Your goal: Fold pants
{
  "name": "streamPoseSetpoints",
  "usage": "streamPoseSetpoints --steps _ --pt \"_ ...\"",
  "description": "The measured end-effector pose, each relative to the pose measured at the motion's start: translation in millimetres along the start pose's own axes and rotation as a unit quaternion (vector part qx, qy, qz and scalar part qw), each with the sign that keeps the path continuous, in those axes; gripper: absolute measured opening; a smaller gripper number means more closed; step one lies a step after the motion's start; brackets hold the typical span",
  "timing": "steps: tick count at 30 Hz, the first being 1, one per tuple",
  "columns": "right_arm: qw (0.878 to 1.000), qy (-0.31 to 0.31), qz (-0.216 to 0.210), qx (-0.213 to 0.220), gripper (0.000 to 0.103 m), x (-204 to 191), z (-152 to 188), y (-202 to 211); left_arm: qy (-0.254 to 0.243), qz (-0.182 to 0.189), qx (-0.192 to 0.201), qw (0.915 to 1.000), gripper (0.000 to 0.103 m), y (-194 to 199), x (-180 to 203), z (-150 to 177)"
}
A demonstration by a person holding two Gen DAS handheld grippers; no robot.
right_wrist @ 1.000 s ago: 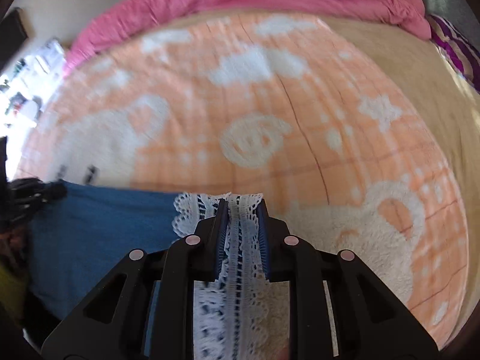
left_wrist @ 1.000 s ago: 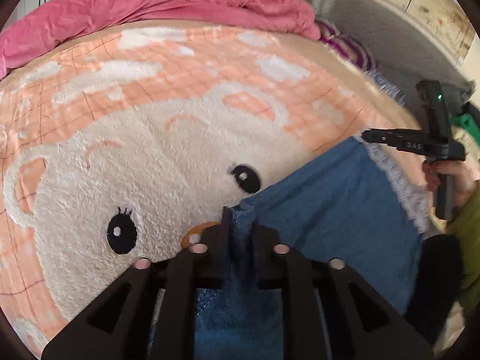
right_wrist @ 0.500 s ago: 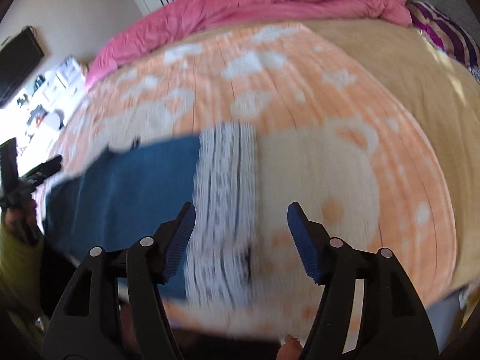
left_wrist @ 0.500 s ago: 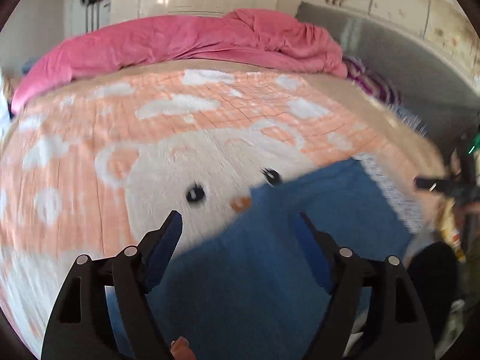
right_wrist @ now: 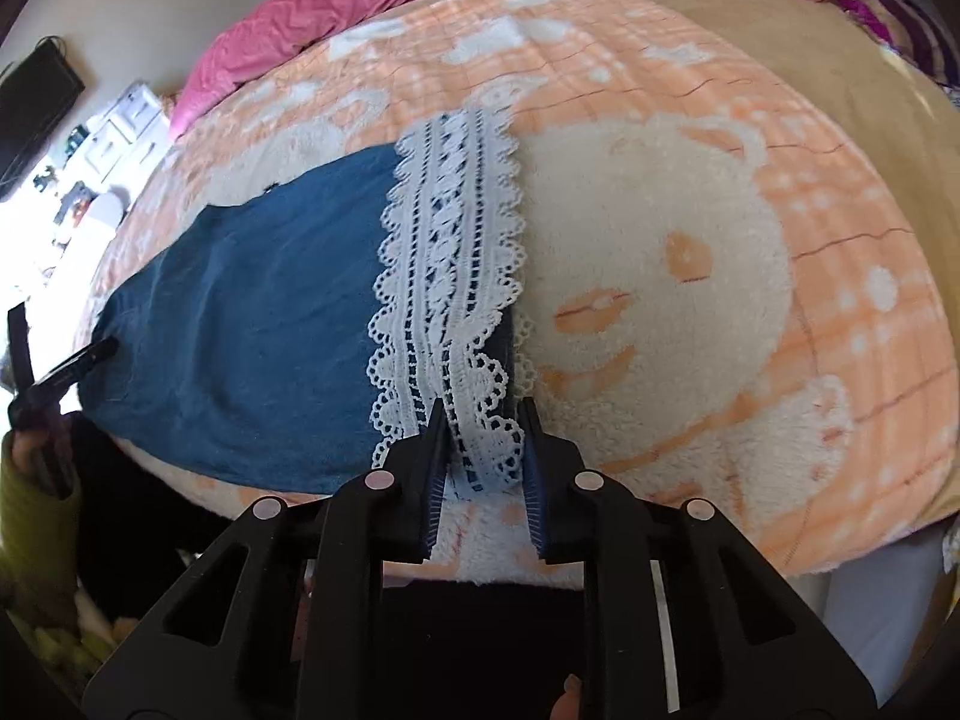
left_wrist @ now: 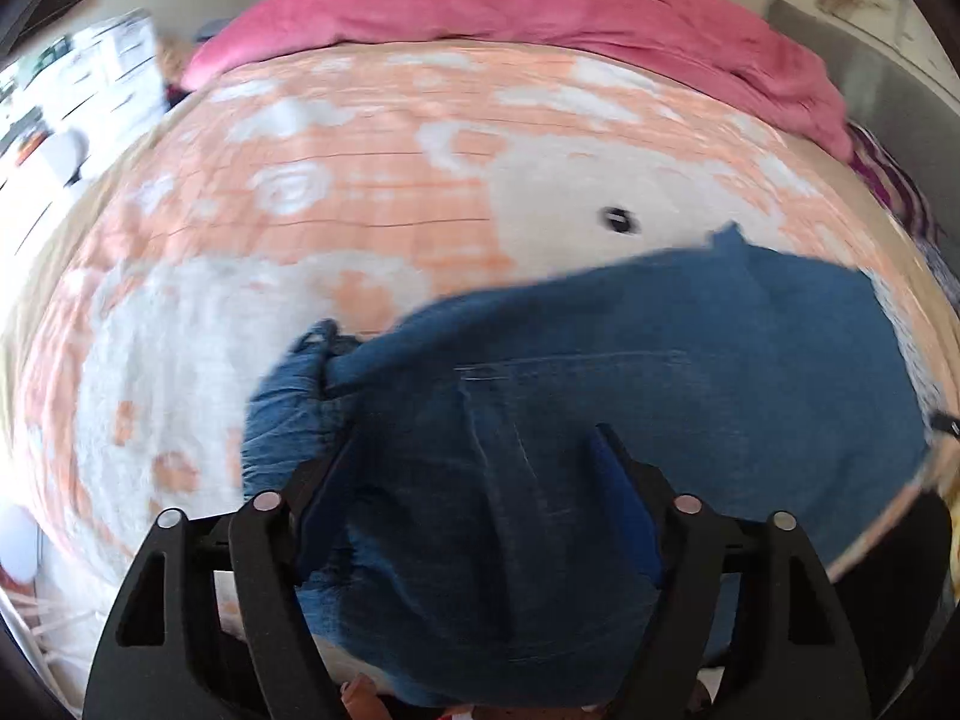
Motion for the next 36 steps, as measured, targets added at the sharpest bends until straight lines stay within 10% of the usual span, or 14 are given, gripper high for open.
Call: streamPoseSetpoints --steps 6,8,18,28,36 --pt "1.000 -0.001 0.008 -0.010 0.031 1.6 8.5 -4.6 0.002 -0.005 -0.007 1.0000 0.070 -7.1 -3.3 -0.6" --pt "1.000 -0.009 0.009 -0.001 0.051 2.9 6.1 5.8 0.009 0.011 -0.001 0.9999 0.072 0.0 -0.5 1.0" --pt "0.994 0.043 -0.045 0.095 0.062 -68.8 -13.9 49.0 -0.047 0.097 0.088 0.9903 0.085 69.2 64.2 -26.7" --pt "0.990 0.101 -0.082 0.059 0.075 -167.4 7.8 -6.0 -0.137 0.172 0.033 0.9748 0.086 12.9 172.3 -39.8" --pt "0.996 0.076 -0.023 0.048 0.078 -149.4 -13.2 -51.0 -0.130 0.146 0.015 0.9806 0.086 -41.3 144.4 -39.6"
Point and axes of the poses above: each gripper's, at about its wrist camera, not at the fingertips, and y roughly against the way its jaws point, x to its right, z to its underside, the point moved 10 cm from there along -y, roughly the way its jaws point, and after that the axes turned 13 degrees about -y, right-handed, at the moved point
